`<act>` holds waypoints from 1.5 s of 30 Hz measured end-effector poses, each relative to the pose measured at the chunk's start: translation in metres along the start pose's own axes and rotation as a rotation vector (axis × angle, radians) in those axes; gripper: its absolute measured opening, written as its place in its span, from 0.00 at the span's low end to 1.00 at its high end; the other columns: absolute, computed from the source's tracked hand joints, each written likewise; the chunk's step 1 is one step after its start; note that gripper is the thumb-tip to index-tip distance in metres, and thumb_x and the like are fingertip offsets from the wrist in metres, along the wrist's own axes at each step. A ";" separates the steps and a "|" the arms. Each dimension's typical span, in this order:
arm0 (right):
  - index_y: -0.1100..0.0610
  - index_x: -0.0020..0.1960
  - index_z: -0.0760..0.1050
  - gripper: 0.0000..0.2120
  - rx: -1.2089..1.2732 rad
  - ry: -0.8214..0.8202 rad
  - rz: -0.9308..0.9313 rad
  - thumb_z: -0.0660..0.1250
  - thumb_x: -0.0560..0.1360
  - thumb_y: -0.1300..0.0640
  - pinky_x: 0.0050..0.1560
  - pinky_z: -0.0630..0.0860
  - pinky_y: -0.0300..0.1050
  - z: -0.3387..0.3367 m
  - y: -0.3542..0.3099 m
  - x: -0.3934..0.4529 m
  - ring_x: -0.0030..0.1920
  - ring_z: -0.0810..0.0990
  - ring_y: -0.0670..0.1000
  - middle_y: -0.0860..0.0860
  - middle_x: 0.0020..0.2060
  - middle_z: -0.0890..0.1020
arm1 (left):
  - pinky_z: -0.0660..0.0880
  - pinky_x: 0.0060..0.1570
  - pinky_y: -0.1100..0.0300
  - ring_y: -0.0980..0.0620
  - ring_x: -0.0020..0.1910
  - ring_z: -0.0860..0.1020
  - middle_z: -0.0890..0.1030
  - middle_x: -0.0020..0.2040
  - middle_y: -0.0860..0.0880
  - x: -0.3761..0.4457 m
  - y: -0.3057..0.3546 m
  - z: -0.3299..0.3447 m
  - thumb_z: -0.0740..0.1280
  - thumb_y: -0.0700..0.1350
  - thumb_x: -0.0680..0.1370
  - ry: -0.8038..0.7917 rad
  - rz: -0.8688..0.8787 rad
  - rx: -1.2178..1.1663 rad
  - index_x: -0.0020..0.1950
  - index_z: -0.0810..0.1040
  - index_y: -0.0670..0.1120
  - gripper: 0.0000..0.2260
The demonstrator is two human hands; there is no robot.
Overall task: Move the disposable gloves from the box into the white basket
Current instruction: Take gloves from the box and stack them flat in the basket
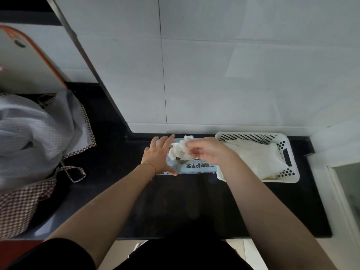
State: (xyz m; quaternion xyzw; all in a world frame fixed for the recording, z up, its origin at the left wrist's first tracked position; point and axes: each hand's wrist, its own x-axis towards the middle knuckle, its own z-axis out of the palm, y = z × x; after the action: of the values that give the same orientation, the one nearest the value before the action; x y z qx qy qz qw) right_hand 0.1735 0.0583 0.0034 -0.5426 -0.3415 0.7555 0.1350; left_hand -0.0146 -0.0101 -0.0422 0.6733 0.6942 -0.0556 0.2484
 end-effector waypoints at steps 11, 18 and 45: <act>0.56 0.53 0.80 0.07 -0.869 0.421 -0.273 0.69 0.76 0.56 0.43 0.76 0.43 0.005 0.005 -0.003 0.43 0.80 0.52 0.50 0.49 0.82 | 0.59 0.71 0.49 0.49 0.71 0.64 0.70 0.70 0.52 0.001 0.013 -0.009 0.74 0.64 0.68 0.195 0.031 -0.313 0.67 0.73 0.56 0.30; 0.61 0.33 0.71 0.16 -0.919 0.438 -0.363 0.63 0.79 0.57 0.33 0.62 0.44 0.006 0.000 -0.011 0.31 0.69 0.52 0.59 0.28 0.72 | 0.76 0.52 0.58 0.54 0.49 0.79 0.80 0.43 0.58 -0.004 0.024 -0.025 0.68 0.46 0.77 0.241 -0.012 -0.482 0.45 0.81 0.51 0.03; 0.59 0.44 0.80 0.10 -0.487 0.473 -0.830 0.67 0.78 0.53 0.36 0.71 0.36 0.017 -0.058 -0.087 0.30 0.75 0.43 0.52 0.31 0.79 | 0.64 0.36 0.57 0.50 0.32 0.67 0.68 0.30 0.50 -0.027 0.068 -0.082 0.71 0.49 0.75 0.232 0.126 -0.688 0.32 0.68 0.45 0.17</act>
State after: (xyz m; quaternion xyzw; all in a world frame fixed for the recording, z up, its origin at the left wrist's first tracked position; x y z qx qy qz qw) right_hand 0.1807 0.0439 0.1085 -0.5329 -0.6531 0.3945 0.3658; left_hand 0.0275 0.0050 0.0580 0.5937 0.6528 0.2732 0.3830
